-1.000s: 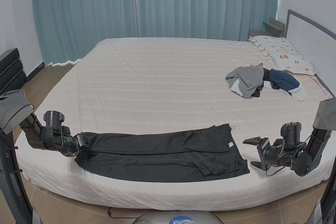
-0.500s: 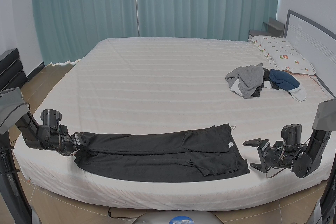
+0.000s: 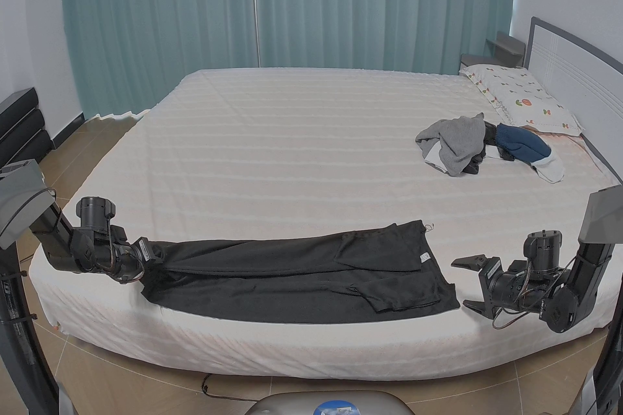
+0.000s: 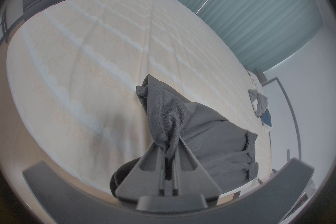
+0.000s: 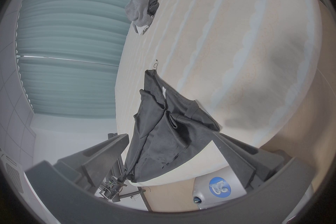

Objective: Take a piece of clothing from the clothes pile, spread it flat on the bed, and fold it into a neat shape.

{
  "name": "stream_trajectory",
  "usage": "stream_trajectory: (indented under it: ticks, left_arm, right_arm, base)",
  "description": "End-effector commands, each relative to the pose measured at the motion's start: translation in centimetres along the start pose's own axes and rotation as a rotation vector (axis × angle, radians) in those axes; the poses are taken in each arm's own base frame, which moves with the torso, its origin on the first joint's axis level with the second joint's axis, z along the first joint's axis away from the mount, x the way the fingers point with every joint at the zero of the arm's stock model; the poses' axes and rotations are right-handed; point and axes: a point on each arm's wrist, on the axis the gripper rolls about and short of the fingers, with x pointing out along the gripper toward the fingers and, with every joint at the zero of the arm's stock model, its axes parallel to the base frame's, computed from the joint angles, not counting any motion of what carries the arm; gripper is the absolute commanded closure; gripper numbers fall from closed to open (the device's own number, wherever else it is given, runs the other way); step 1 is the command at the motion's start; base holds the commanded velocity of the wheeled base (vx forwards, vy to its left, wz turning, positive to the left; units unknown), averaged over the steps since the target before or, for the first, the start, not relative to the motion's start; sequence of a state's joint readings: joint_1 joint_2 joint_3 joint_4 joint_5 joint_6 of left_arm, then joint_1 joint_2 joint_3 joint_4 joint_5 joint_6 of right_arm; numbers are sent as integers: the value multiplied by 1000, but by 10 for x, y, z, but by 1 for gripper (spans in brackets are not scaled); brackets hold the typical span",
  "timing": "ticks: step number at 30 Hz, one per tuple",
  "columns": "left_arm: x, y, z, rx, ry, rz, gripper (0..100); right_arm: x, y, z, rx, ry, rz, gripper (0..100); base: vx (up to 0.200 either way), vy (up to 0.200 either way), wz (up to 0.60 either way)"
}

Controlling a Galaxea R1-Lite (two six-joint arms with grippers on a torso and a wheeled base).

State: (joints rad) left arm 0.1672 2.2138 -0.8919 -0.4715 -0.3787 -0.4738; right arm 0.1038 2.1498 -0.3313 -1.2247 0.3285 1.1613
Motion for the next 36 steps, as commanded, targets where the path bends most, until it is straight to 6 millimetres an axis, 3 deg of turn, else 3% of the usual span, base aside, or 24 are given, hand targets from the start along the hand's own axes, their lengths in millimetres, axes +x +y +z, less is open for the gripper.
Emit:
stream_trajectory:
  ticks: [1, 5, 10, 20, 31, 36]
  left_arm:
    - [2, -14, 6, -10, -22, -25, 100]
    - [-1, -20, 6, -4, -26, -32, 100]
    - [-7, -31, 6, 15, -34, -51, 100]
    - [-33, -78, 2, 63, -38, -117, 100]
    - [-26, -119, -9, 126, -8, -69, 100]
    - [-22, -153, -18, 151, 4, -49, 100]
  right_arm:
    - [0, -3, -1, 0, 2, -4, 0]
    - [0, -4, -2, -1, 3, -4, 0]
    - [0, -4, -3, -3, 1, 0, 0]
    - [0, -5, -3, -4, 3, 0, 0]
    - [0, -4, -3, -3, 1, 0, 0]
    - [0, -5, -3, -5, 3, -1, 0]
  base:
    - [0, 0, 0]
    - [0, 0, 0]
    - [0, -200, 0]
    - [0, -200, 0]
    - [0, -200, 0]
    - [0, -200, 0]
